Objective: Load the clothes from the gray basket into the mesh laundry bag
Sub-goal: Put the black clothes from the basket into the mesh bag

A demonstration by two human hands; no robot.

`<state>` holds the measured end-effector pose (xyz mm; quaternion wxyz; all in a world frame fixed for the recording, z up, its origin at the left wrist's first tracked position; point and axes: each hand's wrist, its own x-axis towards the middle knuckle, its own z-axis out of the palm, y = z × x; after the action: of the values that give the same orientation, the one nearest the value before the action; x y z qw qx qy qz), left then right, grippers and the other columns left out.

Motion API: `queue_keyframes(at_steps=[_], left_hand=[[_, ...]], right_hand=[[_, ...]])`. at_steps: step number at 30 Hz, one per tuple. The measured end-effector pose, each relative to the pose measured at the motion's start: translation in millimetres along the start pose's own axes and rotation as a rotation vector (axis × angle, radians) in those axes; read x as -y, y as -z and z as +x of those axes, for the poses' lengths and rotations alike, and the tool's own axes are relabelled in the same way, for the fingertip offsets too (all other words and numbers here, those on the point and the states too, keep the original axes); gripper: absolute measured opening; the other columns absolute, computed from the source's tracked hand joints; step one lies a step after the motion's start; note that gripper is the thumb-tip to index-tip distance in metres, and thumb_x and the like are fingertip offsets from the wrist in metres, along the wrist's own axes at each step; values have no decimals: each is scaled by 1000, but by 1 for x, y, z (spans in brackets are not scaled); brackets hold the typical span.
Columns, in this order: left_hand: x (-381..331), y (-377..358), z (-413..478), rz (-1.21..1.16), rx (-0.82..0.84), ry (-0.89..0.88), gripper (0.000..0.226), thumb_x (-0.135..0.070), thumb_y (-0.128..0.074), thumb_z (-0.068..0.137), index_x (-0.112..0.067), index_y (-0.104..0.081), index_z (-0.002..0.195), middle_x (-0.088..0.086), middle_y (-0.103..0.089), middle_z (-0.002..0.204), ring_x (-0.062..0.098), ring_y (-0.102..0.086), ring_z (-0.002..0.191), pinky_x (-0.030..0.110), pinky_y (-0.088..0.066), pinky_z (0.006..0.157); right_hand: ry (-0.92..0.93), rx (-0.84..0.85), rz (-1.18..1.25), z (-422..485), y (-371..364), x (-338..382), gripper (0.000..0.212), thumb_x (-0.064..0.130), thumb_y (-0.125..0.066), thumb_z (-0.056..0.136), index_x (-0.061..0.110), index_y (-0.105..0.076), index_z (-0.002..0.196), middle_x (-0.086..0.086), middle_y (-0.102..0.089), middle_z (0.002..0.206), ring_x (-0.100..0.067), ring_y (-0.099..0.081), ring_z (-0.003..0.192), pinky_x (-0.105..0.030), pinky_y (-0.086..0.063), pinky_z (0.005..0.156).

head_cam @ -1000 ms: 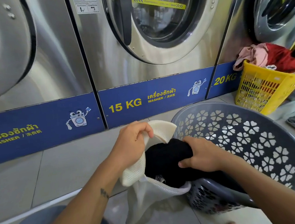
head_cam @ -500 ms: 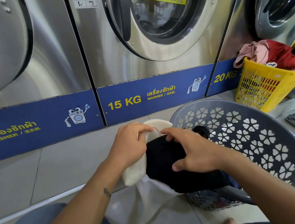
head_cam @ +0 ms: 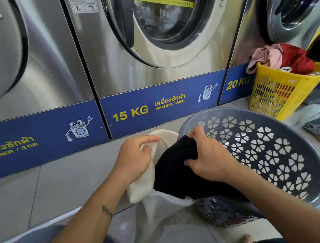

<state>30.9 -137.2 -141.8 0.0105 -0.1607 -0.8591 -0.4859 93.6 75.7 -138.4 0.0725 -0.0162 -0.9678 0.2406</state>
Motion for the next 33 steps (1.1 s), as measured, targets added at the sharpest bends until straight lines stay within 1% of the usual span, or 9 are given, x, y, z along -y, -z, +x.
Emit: queue_keyframes(at_steps=[4, 9, 12, 17, 19, 21, 25, 27, 33], left_hand=[[-6, 2, 0, -122, 7, -4, 43, -6, -57, 88, -42, -74, 103, -22, -71, 111, 1, -64, 103, 18, -47, 87], [2, 2, -2, -140, 64, 81, 54, 1, -52, 83, -40, -72, 113, -15, -68, 120, -1, -62, 107, 17, -48, 87], [4, 1, -8, -126, 100, 70, 57, 5, -50, 83, -38, -72, 113, -15, -71, 116, 1, -63, 106, 17, -46, 89], [6, 6, -22, -190, 90, 66, 60, 8, -48, 80, -35, -75, 111, -15, -69, 110, -4, -48, 101, 10, -47, 62], [8, 8, -26, -180, 83, 74, 59, 7, -48, 81, -37, -74, 111, -14, -69, 109, 0, -63, 83, 8, -39, 51], [11, 11, -29, -193, 67, 100, 58, 6, -49, 83, -38, -74, 111, -3, -72, 113, -3, -59, 59, 10, -39, 56], [16, 14, -30, -217, 72, 128, 60, 2, -50, 84, -48, -72, 108, 2, -70, 121, 0, -59, 76, 21, -45, 69], [15, 11, -31, -207, 90, 123, 60, 1, -51, 83, -51, -71, 106, -2, -69, 122, 1, -61, 81, 19, -46, 69], [8, 1, -39, -266, 121, 149, 56, 1, -51, 85, -45, -72, 110, -3, -69, 117, 0, -60, 72, 22, -47, 68]], right_hand=[[-27, 88, 366, -1, 0, 22, 67, 34, -83, 67, 30, -28, 106, 7, -56, 94, -8, -59, 87, -19, -48, 76], [43, 310, 421, -6, -10, 18, 64, 20, -81, 74, 26, -44, 125, 1, -62, 124, -19, -59, 117, -45, -45, 105], [107, 257, 312, -12, -23, 19, 59, 15, -71, 85, 25, -50, 139, 0, -64, 132, -19, -58, 123, -36, -44, 108], [396, 377, -232, -26, -53, 29, 47, 23, -59, 87, 14, -51, 132, -8, -51, 127, -32, -47, 118, -44, -40, 101], [428, 266, -432, -28, -54, 35, 44, 32, -59, 81, 18, -54, 122, -7, -50, 125, -33, -46, 115, -47, -41, 94], [421, 155, -582, -28, -49, 38, 51, 41, -61, 73, 21, -55, 119, -8, -47, 127, -35, -43, 117, -49, -37, 93], [274, 229, -650, -38, -41, 17, 77, 54, -63, 66, 25, -42, 134, -15, -21, 152, -43, -22, 140, -56, -28, 107], [269, 252, -680, -46, -41, 8, 65, 48, -60, 70, 25, -48, 131, -16, -13, 161, -45, -14, 146, -56, -26, 110], [315, 133, -674, -48, -38, 16, 33, 28, -48, 78, 20, -68, 103, -8, -57, 126, -37, -46, 127, -50, -34, 102]])
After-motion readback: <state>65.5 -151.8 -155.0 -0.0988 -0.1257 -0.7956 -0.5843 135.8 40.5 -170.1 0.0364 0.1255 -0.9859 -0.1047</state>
